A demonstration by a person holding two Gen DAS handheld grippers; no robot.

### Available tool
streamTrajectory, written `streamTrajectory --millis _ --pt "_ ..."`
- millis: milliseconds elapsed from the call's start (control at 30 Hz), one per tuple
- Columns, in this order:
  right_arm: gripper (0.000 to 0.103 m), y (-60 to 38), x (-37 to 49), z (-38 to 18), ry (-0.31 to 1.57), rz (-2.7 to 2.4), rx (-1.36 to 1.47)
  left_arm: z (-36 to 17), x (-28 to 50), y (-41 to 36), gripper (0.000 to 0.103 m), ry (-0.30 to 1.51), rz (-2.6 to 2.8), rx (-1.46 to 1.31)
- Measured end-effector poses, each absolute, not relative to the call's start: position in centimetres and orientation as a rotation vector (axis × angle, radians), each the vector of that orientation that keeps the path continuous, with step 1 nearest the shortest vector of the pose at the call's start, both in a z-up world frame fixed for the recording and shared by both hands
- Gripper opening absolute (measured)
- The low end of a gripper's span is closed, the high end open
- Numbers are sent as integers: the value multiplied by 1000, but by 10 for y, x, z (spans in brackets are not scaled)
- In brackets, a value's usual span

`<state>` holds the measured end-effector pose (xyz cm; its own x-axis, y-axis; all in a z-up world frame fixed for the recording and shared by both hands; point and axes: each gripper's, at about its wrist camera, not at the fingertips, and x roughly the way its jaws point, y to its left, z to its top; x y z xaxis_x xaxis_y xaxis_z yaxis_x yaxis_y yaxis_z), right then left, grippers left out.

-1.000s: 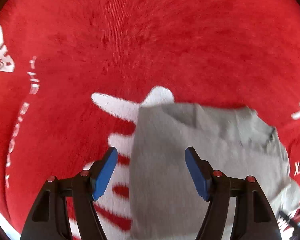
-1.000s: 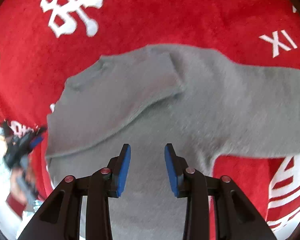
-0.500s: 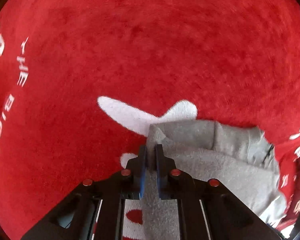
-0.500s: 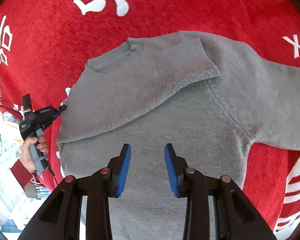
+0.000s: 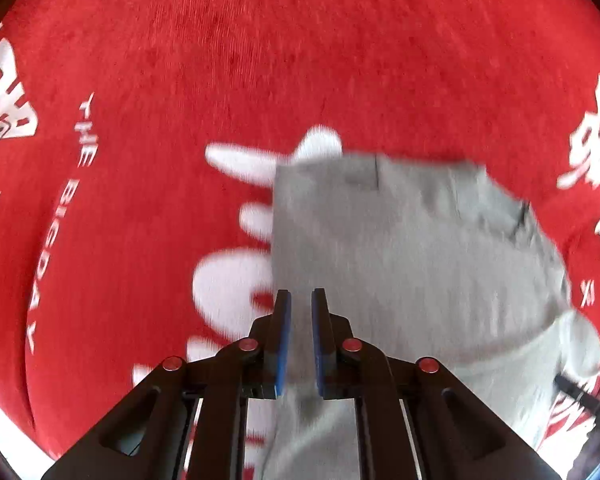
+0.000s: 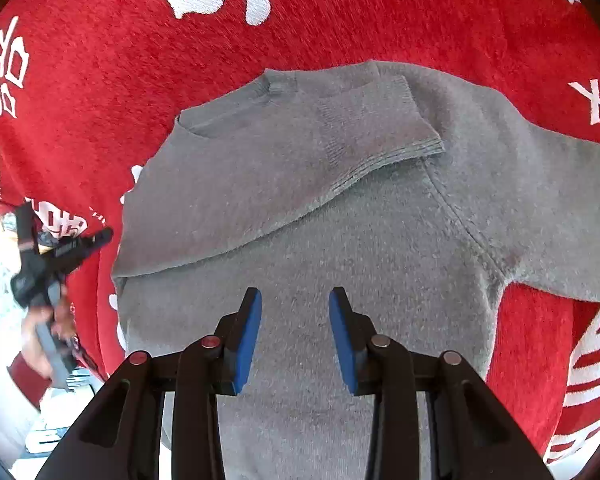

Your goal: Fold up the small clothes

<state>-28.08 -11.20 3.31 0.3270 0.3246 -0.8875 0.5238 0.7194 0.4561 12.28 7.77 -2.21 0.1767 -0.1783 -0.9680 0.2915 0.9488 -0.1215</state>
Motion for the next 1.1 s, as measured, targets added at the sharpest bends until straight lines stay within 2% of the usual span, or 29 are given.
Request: streamTrajectory --millis 167,333,367,400,433,733,867,1100 --pt "43 -117 -296 35 1267 -174 840 -22 78 78 11 1373 -326 170" --pt "45 -134 -321 32 1263 -230 893 -17 41 40 13 1378 -364 268" --pt "45 -139 -327 31 1260 -247 909 -19 36 30 41 1387 -378 273" --pt "45 -144 -334 31 1253 -264 927 -20 30 21 83 1394 -380 279" --pt "45 -150 -341 30 1245 -282 946 -19 22 17 91 1385 -375 283" --pt "49 -202 -407 18 1181 -442 1096 -26 -11 -71 91 1405 -506 348" --pt "56 -224 -435 14 1136 -511 1154 -33 -18 -100 91 1463 -574 295" --pt "56 -265 -484 8 1019 -626 1268 -23 -16 -163 91 1395 -632 280"
